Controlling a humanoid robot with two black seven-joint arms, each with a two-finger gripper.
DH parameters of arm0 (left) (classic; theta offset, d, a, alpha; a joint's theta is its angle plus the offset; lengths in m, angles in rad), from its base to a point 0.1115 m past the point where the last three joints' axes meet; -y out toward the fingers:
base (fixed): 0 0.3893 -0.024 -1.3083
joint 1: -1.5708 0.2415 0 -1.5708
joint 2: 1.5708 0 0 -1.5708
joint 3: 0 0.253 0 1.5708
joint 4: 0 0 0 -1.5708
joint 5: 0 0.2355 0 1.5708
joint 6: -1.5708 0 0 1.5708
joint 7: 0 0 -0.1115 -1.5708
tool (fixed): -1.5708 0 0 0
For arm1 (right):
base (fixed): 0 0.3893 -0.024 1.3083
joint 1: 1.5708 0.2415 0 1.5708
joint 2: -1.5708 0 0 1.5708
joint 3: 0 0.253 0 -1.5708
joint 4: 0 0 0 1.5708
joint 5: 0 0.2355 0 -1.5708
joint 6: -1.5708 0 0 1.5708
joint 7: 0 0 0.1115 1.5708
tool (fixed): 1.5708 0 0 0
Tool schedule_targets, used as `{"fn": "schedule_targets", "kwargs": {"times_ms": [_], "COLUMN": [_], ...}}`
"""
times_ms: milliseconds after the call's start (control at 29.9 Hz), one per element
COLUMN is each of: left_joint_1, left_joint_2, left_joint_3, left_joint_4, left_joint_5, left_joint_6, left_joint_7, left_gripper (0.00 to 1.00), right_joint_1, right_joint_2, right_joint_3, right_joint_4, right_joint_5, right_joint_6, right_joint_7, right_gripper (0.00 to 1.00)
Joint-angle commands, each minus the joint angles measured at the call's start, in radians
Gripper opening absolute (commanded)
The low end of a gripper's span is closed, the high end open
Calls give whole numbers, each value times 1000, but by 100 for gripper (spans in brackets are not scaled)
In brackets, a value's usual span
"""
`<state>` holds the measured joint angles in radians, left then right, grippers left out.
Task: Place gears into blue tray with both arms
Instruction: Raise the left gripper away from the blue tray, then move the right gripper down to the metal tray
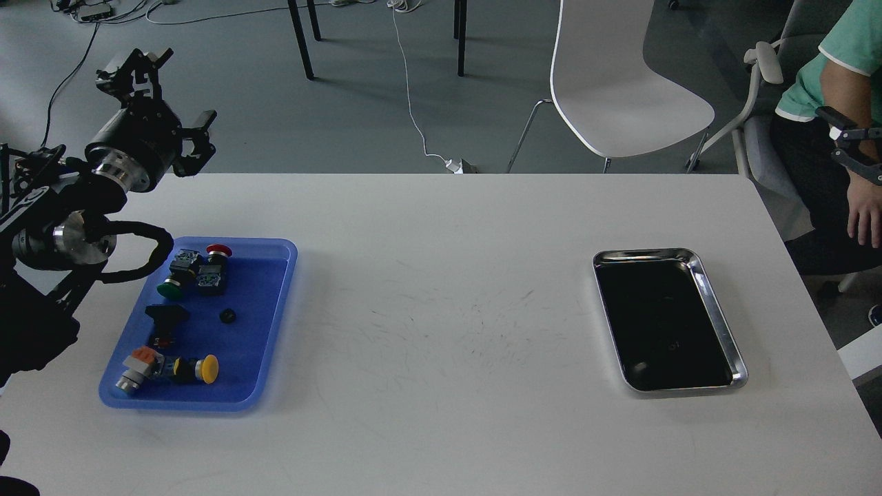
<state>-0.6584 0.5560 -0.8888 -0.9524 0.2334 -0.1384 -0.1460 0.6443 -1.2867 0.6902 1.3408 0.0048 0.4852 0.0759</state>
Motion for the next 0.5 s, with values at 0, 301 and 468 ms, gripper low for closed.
{"fn": "schedule_targets", "kwargs": {"times_ms": [0,301,468], "left_joint_1": [0,5,5], "left_joint_2": [-1,-1,1], "left_joint_3": [-1,1,1], "left_joint_4": [0,-3,-11], "left_joint_5": [0,3,3], "left_joint_6": [0,6,8], "left_joint_7": [-17,-38,-40], "left_gripper": [98,98,98], "right_joint_1": [9,6,3], "right_joint_2": [-115,-275,-211], "right_joint_3": [-4,-193,-259], "right_joint_4": [142,394,391], "right_joint_5": [-289,-823,-1095], "right_joint_6": [-16,-11,-36], "right_joint_7": [-24,-21,-27], "right_gripper": [98,98,98]}}
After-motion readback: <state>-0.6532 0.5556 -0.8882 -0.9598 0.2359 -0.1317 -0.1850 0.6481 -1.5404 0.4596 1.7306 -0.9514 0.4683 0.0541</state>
